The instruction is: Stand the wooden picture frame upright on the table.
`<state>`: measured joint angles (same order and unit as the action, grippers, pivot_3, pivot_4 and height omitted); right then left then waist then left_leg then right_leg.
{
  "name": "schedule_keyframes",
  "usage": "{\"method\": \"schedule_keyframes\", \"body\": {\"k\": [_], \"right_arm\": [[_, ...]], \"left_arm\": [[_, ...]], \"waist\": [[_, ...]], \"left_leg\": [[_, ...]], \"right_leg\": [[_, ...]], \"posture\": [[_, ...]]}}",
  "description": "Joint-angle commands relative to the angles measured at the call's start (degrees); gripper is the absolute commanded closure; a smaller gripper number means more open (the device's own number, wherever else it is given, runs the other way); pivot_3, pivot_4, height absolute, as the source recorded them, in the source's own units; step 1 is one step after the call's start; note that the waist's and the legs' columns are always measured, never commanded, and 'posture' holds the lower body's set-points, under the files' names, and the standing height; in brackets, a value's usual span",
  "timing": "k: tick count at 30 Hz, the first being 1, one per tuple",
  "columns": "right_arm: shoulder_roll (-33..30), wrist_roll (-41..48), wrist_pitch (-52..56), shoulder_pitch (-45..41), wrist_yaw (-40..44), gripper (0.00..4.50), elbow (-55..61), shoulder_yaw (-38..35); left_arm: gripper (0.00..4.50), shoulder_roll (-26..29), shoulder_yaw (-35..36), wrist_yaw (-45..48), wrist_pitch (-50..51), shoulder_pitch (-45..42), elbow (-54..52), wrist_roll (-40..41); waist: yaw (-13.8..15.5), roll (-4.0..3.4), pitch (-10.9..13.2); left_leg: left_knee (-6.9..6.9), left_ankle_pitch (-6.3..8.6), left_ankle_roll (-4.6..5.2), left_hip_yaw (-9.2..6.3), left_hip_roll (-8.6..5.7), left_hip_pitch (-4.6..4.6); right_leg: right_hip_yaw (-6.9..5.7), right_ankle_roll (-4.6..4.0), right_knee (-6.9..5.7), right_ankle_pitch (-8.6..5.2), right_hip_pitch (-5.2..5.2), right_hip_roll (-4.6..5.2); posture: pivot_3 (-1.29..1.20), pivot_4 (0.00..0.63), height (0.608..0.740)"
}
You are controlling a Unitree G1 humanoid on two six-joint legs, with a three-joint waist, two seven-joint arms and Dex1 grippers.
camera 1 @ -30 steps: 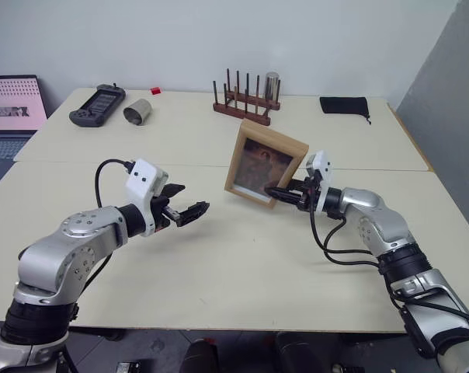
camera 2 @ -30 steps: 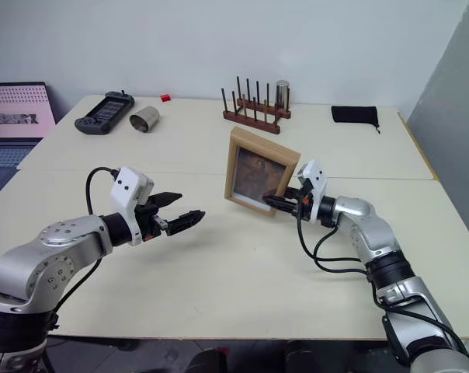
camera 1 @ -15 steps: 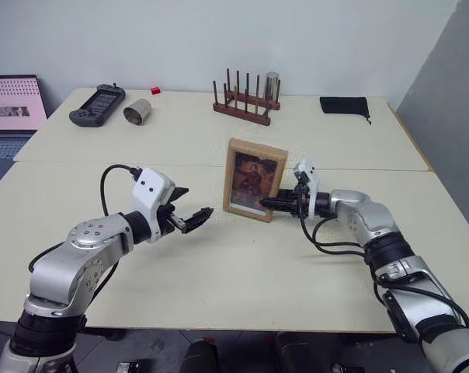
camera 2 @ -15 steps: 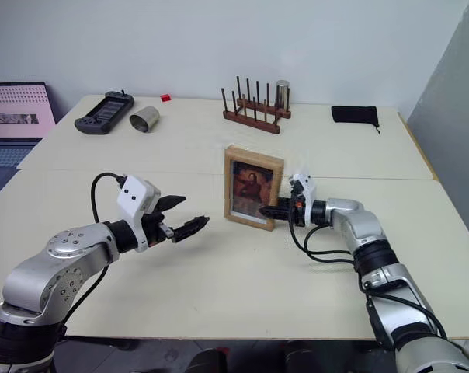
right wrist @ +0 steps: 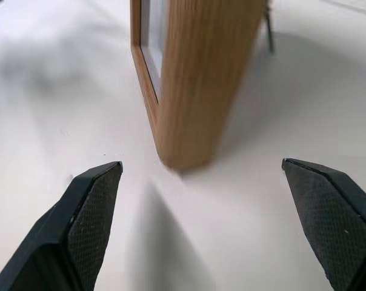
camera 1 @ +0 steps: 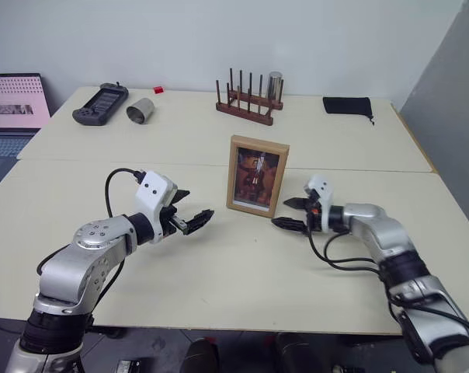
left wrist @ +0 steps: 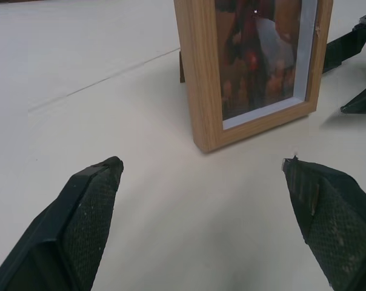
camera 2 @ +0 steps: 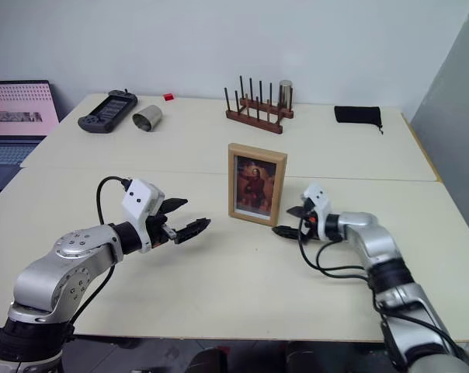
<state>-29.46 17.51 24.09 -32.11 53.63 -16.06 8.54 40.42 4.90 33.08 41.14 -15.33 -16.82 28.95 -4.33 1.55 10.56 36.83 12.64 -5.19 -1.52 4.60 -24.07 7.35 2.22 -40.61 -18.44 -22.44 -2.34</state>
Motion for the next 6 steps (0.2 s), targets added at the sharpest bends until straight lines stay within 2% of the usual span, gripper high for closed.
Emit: {"method": "schedule_keyframes", "body": {"k": [1,6], "right_arm": [[-3.2,3.2,0.4,6.6,-2.3,0.00,16.2,-7.4],[-4.0,7.2,7.6,11.2,-6.0,0.00,29.0,-10.9]], "left_arm": [[0.00,1.5,3.9,1.1,0.0,-0.5,1.3,0.2],[0.00,4.2,6.0,4.5,0.8,-2.0,4.4,1.2]], "waist": [[0.1,-0.01,0.0],[-0.5,-0.04,0.0]], "left_leg": [[0.00,0.00,0.00,-0.01,0.00,0.00],[-0.05,0.00,0.00,-0.02,0.02,0.13]], "right_leg": [[-0.01,0.00,-0.01,0.00,0.00,0.00],[0.03,0.26,-0.07,-0.16,0.05,-0.03]], "posture": [[0.00,0.150,0.740],[0.00,0.150,0.740]]}}
